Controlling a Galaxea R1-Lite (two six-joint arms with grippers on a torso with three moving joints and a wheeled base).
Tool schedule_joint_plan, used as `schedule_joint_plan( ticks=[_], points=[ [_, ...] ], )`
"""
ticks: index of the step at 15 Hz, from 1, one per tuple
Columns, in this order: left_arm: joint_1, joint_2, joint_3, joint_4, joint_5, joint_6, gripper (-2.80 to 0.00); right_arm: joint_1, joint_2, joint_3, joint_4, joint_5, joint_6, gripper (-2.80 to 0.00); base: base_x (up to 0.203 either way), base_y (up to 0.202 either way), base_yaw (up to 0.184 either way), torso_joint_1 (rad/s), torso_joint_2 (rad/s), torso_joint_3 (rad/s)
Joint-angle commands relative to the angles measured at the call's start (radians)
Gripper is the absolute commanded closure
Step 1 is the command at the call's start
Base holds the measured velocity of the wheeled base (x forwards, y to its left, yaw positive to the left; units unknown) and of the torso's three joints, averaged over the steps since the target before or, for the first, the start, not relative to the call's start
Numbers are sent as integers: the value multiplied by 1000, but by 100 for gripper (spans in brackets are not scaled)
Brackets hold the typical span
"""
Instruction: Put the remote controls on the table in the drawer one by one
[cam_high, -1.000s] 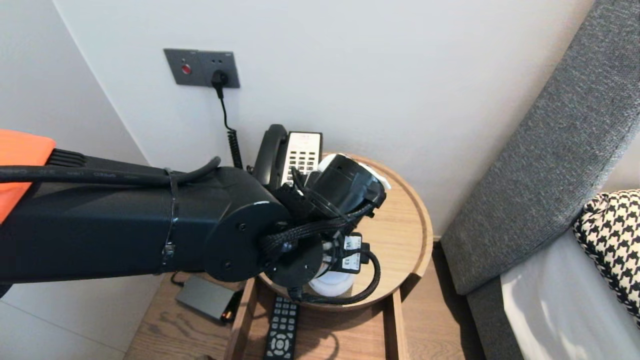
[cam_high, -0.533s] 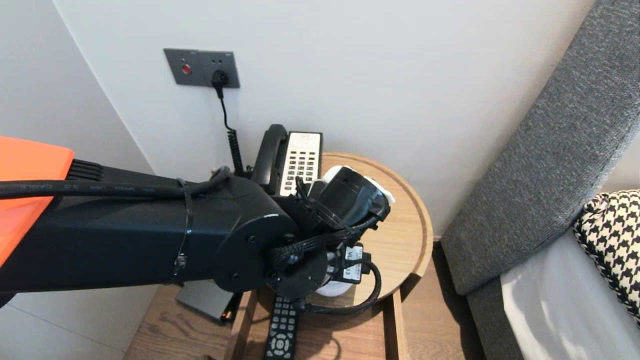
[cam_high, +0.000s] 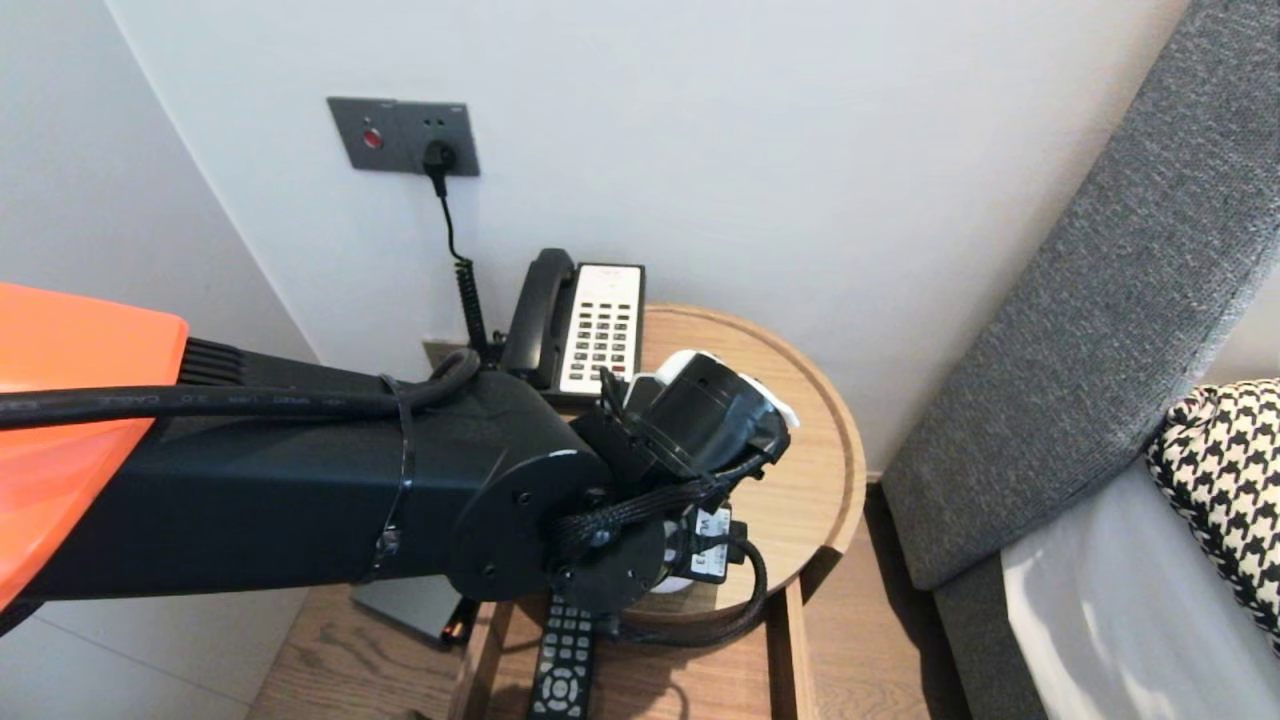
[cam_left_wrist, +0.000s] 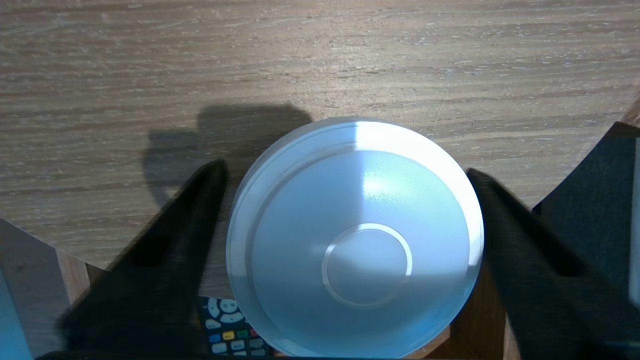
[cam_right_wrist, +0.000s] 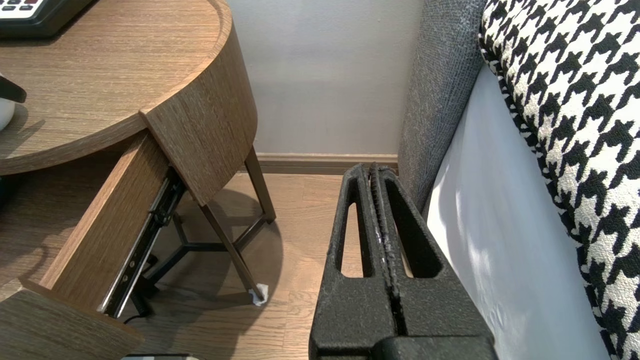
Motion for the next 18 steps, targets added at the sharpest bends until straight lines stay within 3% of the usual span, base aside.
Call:
schedule_joint_plan(
  ticks=[1,6,12,18],
  points=[
    [-1,2,0,3,3,-3,0,0,0,26,1,0,0,0,0,0,0,0,0,0],
    [-9,-4,2,3,26,-3,0,0,0,26,-1,0,0,0,0,0,0,0,0,0],
    [-15,-121,-2,41,3,3,0,0,0,26,-1,0,0,0,0,0,0,0,0,0],
    [-37,-224,61,119,-141,-4,0,0,0,26,-1,0,0,0,0,0,0,0,0,0]
  ],
)
